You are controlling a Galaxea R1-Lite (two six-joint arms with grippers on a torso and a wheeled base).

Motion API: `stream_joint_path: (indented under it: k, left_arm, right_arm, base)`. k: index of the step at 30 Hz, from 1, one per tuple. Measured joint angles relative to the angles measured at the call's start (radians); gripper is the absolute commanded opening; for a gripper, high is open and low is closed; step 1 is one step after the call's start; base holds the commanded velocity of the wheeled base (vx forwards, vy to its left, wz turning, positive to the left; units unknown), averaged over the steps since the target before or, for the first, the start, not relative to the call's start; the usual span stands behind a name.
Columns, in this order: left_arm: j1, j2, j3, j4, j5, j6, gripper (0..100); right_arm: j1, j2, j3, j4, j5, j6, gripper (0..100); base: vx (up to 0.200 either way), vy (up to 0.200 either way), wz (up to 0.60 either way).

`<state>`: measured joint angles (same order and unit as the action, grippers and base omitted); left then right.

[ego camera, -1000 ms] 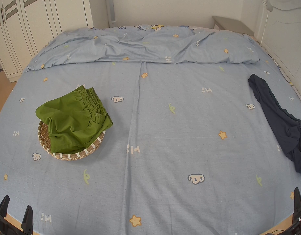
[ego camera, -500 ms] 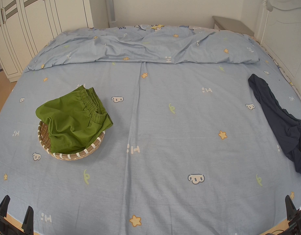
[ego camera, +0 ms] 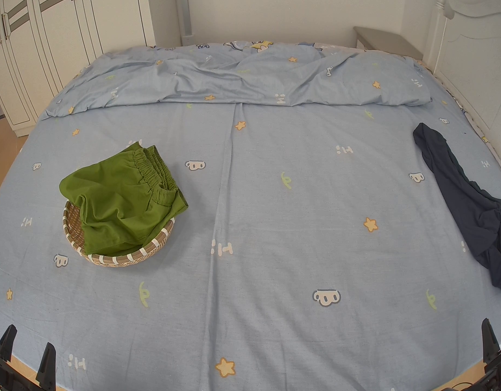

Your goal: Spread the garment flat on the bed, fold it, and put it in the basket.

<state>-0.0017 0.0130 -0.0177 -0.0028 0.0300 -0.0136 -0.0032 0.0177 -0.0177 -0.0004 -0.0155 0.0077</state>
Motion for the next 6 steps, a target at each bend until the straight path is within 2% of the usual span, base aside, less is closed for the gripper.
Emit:
stream_joint_path:
  k: [6]
  left_arm:
    - [0.0,0.0,0.0,0.0,0.0,0.0,100]
  right_arm:
    - [0.0,-0.002,0.0,-0.001,0.0,0.0,100]
  base:
    - [0.0,0.0,0.0]
